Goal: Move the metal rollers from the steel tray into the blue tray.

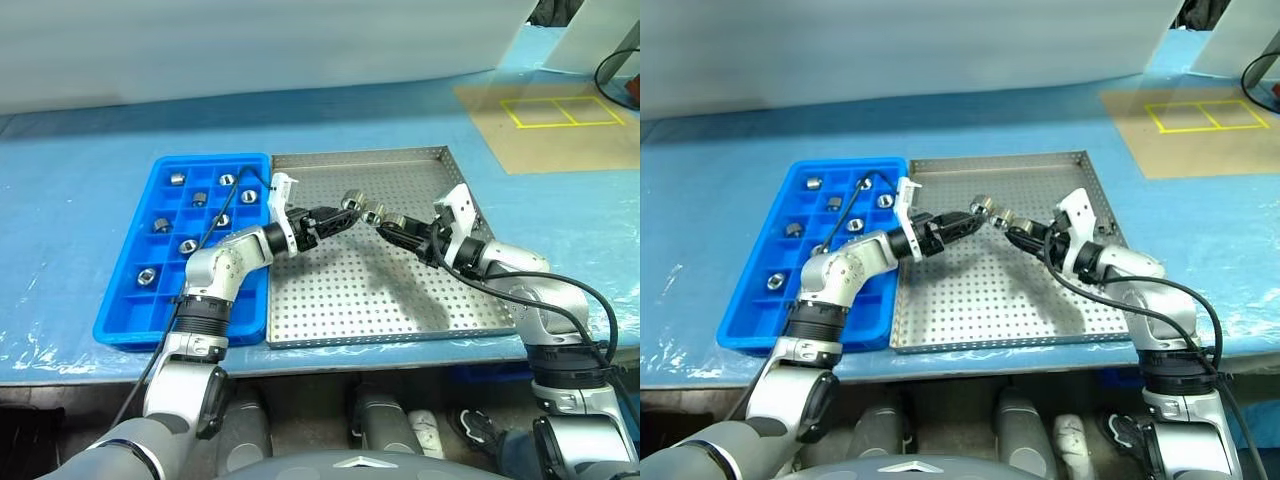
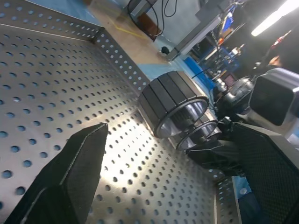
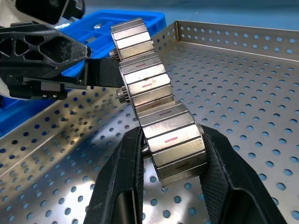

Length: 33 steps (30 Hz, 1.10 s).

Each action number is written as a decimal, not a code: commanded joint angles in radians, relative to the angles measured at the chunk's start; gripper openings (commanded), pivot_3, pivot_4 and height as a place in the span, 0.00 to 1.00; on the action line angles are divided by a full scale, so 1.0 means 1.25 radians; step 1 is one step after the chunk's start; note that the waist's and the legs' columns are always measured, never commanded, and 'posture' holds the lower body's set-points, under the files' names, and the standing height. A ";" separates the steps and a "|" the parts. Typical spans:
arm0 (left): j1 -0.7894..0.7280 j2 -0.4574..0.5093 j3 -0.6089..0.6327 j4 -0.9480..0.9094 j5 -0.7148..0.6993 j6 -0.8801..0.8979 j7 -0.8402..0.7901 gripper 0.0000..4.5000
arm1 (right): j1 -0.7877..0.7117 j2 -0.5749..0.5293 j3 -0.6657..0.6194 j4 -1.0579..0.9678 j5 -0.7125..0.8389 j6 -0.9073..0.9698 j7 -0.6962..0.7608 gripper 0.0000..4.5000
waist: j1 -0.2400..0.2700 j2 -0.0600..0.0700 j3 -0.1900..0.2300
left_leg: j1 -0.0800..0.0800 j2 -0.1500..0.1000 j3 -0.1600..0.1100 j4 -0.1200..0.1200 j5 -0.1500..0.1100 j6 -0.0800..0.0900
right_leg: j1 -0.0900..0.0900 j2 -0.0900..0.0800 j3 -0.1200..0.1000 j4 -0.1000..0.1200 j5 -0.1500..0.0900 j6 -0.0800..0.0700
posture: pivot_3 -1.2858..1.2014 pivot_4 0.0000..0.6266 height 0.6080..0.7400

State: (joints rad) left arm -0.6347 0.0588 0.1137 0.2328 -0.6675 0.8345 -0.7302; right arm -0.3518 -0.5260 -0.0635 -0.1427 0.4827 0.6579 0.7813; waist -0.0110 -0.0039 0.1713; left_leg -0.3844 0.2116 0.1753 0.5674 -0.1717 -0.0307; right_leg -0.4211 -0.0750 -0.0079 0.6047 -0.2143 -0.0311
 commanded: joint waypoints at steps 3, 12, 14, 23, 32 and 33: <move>0.000 -0.007 0.028 -0.018 -0.051 0.022 0.015 0.99 | -0.004 -0.001 -0.035 -0.061 0.057 0.017 0.004 0.26 | 0.000 0.000 0.000 | 0.000 0.000 0.000 0.000 0.000 0.000 | 0.000 0.000 0.000 0.000 0.000 0.000 | 0.40 0.24 1.00; 0.000 -0.021 0.022 -0.013 -0.056 0.013 0.018 0.99 | -0.017 0.007 -0.052 -0.086 0.127 0.062 -0.010 0.26 | 0.000 0.000 0.000 | 0.000 0.000 0.000 -0.001 0.000 0.000 | 0.000 0.000 0.000 -0.001 0.000 0.000 | 0.40 0.24 1.00; 0.000 -0.024 0.019 -0.015 -0.056 0.010 0.018 0.99 | -0.017 0.002 -0.050 -0.088 0.128 0.063 -0.012 0.26 | 0.000 0.000 0.000 | 0.000 0.000 0.000 -0.001 0.000 0.000 | 0.000 0.000 0.000 -0.001 0.000 0.000 | 0.40 0.24 1.00; 0.004 -0.071 0.055 -0.028 -0.097 -0.011 0.034 0.91 | -0.002 0.001 -0.039 -0.093 0.121 0.063 -0.014 0.26 | 0.000 0.000 0.000 | 0.000 0.000 0.000 -0.001 0.000 0.000 | 0.000 0.000 0.000 -0.001 0.000 0.000 | 0.40 0.24 1.00; 0.027 -0.092 0.083 -0.044 -0.168 0.018 0.037 0.42 | 0.003 0.002 -0.037 -0.094 0.118 0.063 -0.019 0.26 | -0.001 0.000 0.000 | 0.000 0.000 0.000 -0.001 0.000 0.000 | 0.000 0.000 0.000 -0.001 0.000 0.000 | 0.40 0.24 1.00; 0.027 -0.095 0.090 -0.042 -0.175 0.019 0.044 0.42 | 0.003 0.002 -0.037 -0.094 0.118 0.063 -0.020 0.26 | 0.000 0.000 0.000 | 0.000 0.000 0.000 -0.001 0.000 0.000 | 0.000 0.000 0.000 -0.001 0.000 0.000 | 0.40 0.24 1.00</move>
State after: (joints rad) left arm -0.6000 -0.0500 0.2037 0.2215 -0.8342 0.8538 -0.6697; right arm -0.3415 -0.5191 -0.0891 -0.2190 0.6158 0.7497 0.7618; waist -0.0116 -0.0041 0.1715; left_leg -0.3844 0.2111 0.1752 0.5660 -0.1716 -0.0309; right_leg -0.4211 -0.0749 -0.0078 0.6031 -0.2143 -0.0310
